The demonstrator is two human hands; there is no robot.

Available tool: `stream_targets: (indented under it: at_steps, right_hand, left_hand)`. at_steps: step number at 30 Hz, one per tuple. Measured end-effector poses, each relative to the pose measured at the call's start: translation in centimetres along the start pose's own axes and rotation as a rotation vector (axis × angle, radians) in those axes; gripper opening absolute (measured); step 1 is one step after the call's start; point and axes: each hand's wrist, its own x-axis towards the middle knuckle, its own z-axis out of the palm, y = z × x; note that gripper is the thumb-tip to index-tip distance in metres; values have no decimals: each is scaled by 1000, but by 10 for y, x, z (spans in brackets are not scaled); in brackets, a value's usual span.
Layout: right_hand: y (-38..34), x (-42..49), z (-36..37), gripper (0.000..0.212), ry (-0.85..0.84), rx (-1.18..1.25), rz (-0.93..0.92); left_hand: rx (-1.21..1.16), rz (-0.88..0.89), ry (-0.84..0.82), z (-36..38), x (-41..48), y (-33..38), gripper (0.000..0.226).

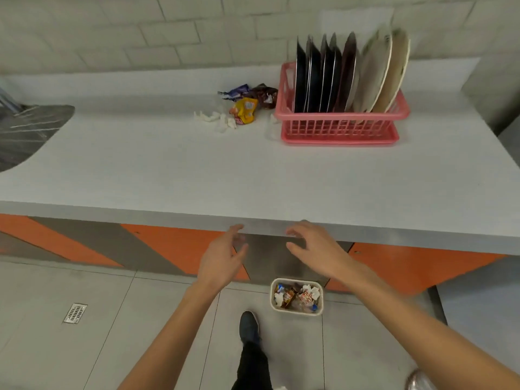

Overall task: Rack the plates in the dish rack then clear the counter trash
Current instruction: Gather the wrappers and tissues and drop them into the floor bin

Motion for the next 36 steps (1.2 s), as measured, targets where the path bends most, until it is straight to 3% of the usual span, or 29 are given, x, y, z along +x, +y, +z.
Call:
stream_targets:
  at_steps: [5, 11, 15, 22, 25, 28, 32, 36]
  right_hand:
    - [-10, 93, -22, 36, -81, -52, 94]
    - [-28, 213, -40, 58, -134, -123, 241]
    - [-35, 270, -36, 71, -163, -193, 320]
    - [-36, 332, -36, 94, -191, -270, 457]
    - [-39, 347, -30, 106, -290, -363, 532]
    - [-52, 358, -32, 114, -356, -450, 583]
    - [-65, 363, -35, 114, -379, -559, 544]
    - [-58, 367, -29, 117, -372, -620, 511]
  left_hand:
    - [70, -60, -14, -37, 92, -25, 37]
    - [480, 17, -303, -77, 215, -41, 69]
    - [696, 132, -362, -88, 260, -43, 75]
    - [681, 289, -458, -109, 298, -59, 67]
    - [441, 231, -421, -123, 326, -67, 50]
    - [319, 196, -265, -137, 355, -72, 38]
    - [294, 215, -61, -147, 397, -72, 47]
    - [407, 233, -116, -145, 434, -62, 66]
